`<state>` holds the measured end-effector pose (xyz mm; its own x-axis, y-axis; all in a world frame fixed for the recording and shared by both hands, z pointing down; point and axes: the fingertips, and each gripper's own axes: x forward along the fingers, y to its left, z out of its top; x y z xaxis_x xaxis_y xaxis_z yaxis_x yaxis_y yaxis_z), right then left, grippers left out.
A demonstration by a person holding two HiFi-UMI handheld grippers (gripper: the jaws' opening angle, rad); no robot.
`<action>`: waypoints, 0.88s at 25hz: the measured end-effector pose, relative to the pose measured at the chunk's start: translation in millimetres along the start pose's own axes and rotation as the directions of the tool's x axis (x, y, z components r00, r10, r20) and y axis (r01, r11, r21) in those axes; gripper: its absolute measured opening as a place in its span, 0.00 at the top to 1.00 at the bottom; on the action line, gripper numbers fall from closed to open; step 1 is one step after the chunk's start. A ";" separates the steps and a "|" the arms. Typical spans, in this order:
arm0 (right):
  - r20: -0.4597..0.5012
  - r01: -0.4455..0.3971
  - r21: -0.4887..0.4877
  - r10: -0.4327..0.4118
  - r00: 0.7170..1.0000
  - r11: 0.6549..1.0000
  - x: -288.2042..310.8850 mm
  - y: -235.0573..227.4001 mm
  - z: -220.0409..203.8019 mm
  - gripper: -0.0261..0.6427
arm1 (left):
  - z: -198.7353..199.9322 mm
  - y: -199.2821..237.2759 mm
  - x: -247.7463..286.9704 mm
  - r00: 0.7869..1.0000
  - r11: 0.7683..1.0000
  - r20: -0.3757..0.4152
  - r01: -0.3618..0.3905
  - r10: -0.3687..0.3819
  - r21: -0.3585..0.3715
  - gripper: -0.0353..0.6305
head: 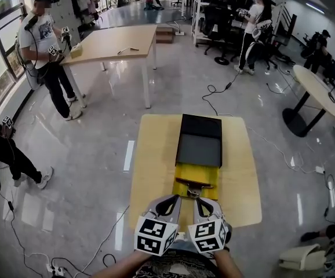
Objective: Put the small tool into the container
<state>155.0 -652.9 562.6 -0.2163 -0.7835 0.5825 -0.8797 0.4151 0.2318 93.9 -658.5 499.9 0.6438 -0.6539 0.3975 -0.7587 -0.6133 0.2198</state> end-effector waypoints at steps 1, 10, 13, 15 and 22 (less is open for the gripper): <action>0.016 -0.004 0.020 0.004 1.000 1.000 -14.5 7.7 1.4 0.95 | -4.0 -7.4 -11.6 1.000 1.000 0.001 0.004 -0.004 0.002 0.93; 0.141 -0.099 0.249 0.065 0.988 0.964 -107.7 92.6 54.5 0.95 | -10.4 -17.4 -123.1 1.000 1.000 0.002 0.029 -0.029 0.009 0.93; 0.166 -0.130 0.294 0.083 0.983 0.947 -142.1 133.8 54.8 0.95 | -28.4 -26.4 -168.6 0.999 0.999 0.002 0.035 -0.035 0.012 0.93; 0.177 -0.147 0.318 0.093 0.980 0.937 -158.0 133.9 44.3 0.95 | -36.3 -44.1 -172.8 0.999 0.999 0.002 0.039 -0.039 0.015 0.93; 0.194 -0.155 0.335 0.092 0.977 0.929 -160.2 105.7 60.4 0.95 | -14.2 -53.7 -154.0 0.999 0.998 0.002 0.054 -0.054 0.023 0.93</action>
<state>71.1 -511.4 446.7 -0.3747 -0.8165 0.4392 -0.9261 0.3520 -0.1357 34.0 -518.6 439.5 0.6839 -0.6207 0.3836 -0.7204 -0.6577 0.2202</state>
